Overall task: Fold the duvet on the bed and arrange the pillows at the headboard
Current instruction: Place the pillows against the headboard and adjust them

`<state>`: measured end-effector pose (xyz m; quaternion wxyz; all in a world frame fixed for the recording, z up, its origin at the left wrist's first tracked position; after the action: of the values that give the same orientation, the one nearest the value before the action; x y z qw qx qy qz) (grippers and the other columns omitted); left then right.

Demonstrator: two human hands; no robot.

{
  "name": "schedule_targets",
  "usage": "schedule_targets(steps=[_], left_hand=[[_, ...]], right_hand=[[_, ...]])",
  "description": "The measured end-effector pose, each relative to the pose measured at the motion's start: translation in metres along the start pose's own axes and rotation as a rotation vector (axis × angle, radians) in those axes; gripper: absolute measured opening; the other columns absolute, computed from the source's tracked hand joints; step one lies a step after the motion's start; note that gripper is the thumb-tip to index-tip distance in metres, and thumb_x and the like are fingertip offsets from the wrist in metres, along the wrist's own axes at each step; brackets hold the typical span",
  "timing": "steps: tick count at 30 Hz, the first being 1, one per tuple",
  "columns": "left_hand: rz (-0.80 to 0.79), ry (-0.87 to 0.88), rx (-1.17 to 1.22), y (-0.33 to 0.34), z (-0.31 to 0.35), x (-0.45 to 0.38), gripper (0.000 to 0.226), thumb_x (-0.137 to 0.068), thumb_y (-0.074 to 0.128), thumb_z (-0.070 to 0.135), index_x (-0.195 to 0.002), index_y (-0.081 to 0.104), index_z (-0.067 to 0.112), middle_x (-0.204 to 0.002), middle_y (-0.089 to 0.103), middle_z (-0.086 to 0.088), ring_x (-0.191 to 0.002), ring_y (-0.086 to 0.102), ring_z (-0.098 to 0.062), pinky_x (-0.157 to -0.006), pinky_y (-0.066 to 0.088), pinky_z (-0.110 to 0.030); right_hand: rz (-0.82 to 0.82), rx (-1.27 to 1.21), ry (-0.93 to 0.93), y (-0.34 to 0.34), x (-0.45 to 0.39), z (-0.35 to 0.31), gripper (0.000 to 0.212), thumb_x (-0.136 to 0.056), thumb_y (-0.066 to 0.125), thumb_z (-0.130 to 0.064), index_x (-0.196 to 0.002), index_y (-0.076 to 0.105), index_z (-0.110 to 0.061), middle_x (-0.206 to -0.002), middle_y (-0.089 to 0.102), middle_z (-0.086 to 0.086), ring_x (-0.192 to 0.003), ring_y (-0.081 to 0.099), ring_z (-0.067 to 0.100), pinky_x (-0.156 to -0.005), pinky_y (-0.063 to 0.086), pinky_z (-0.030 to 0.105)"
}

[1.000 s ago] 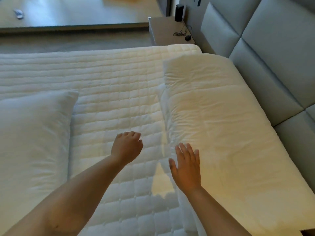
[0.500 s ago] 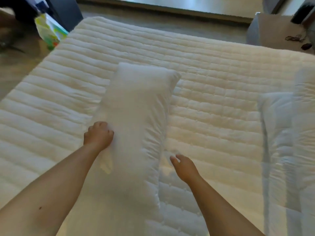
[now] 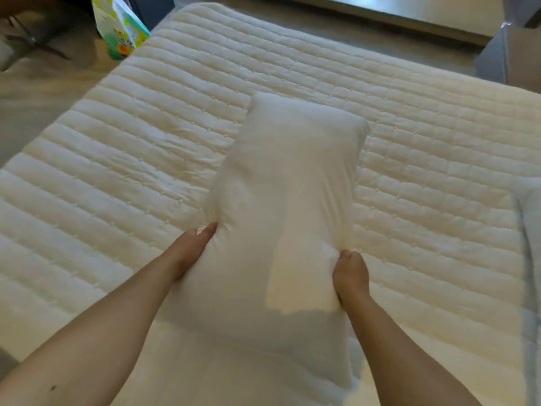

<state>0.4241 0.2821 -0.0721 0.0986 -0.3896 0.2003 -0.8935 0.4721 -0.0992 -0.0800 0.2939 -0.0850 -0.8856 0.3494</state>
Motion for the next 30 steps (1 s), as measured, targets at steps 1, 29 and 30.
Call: schedule_targets(steps=[1,29,30], left_hand=[[-0.053,0.016,0.058,0.01,0.007,0.012,0.062,-0.088,0.046,0.069,-0.124,0.056,0.02,-0.121,0.065,-0.009,-0.103,0.063,-0.025,-0.091,0.051,-0.04],[-0.13,-0.036,0.307,0.116,0.021,0.012,0.089,-0.066,0.052,0.088,-0.107,0.069,0.011,-0.099,0.075,-0.008,-0.089,0.072,-0.025,-0.081,0.058,-0.041],[-0.128,-0.036,0.306,0.118,0.025,0.016,0.088,-0.067,0.054,0.086,-0.107,0.069,0.01,-0.098,0.075,-0.009,-0.089,0.072,-0.026,-0.079,0.057,-0.039]], right_hand=[[0.047,-0.001,-0.019,-0.015,-0.001,0.002,0.038,-0.103,0.03,-0.024,-0.101,0.056,0.004,-0.106,0.06,0.028,-0.098,0.056,0.039,-0.076,0.038,0.038],[-0.309,-0.137,0.047,-0.06,-0.045,0.031,0.085,-0.084,0.041,-0.075,-0.142,0.038,-0.013,-0.133,0.053,0.006,-0.108,0.055,0.028,-0.092,0.046,0.042],[-0.324,-0.147,0.034,-0.06,-0.042,0.026,0.081,-0.086,0.041,-0.073,-0.143,0.038,-0.014,-0.132,0.054,0.004,-0.106,0.055,0.026,-0.088,0.045,0.038]])
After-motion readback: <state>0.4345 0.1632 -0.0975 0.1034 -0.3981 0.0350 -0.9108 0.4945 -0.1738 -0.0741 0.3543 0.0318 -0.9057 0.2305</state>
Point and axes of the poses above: each hand's wrist, its own x-axis away from the middle knuckle, its own y-axis out of the palm, z = x × y, the point moved 8 cm from there along -x, towards the middle knuckle
